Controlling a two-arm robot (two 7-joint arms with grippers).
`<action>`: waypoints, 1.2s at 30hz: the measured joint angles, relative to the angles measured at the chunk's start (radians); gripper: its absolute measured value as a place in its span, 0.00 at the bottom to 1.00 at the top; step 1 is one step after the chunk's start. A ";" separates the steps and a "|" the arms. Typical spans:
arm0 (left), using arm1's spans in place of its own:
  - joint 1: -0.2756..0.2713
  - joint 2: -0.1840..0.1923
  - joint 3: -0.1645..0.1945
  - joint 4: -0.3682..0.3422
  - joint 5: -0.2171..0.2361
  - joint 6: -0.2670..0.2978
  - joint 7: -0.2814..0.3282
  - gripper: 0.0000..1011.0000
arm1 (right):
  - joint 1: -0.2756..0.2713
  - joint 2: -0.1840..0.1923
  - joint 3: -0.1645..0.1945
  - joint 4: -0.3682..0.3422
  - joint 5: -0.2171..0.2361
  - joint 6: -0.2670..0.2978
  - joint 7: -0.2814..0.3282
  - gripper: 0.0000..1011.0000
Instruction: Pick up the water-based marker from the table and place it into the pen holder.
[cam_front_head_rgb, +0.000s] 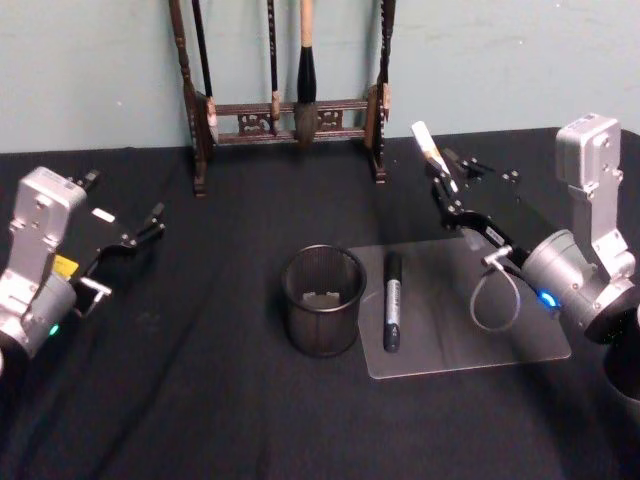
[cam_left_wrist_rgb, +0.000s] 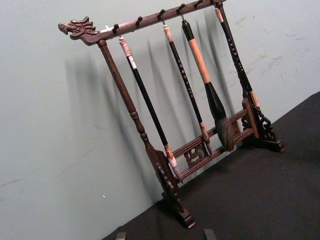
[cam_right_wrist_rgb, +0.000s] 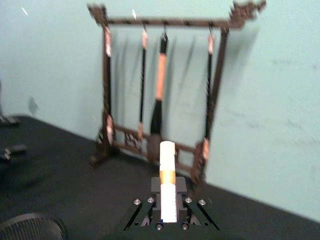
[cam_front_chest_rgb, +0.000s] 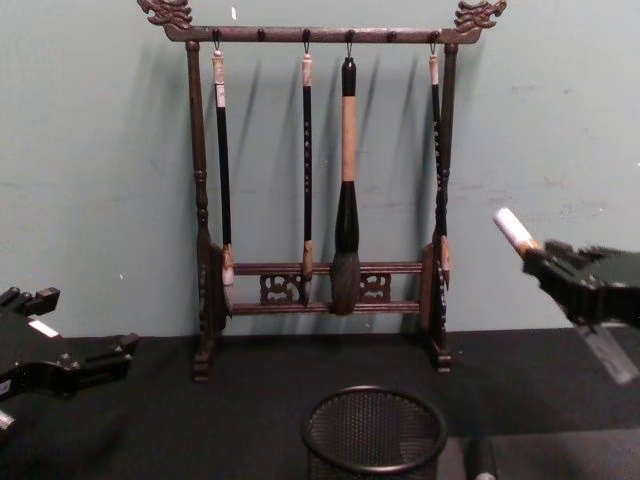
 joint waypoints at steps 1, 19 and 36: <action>0.000 0.000 0.000 0.000 0.000 0.000 0.000 0.99 | 0.003 -0.004 -0.002 0.004 0.003 -0.011 0.005 0.17; 0.000 0.000 0.000 0.000 0.000 0.000 0.000 0.99 | 0.101 -0.060 -0.112 0.111 0.058 -0.136 0.140 0.17; 0.000 0.000 0.000 0.000 0.000 0.000 0.000 0.99 | 0.162 -0.090 -0.200 0.201 0.107 -0.144 0.203 0.17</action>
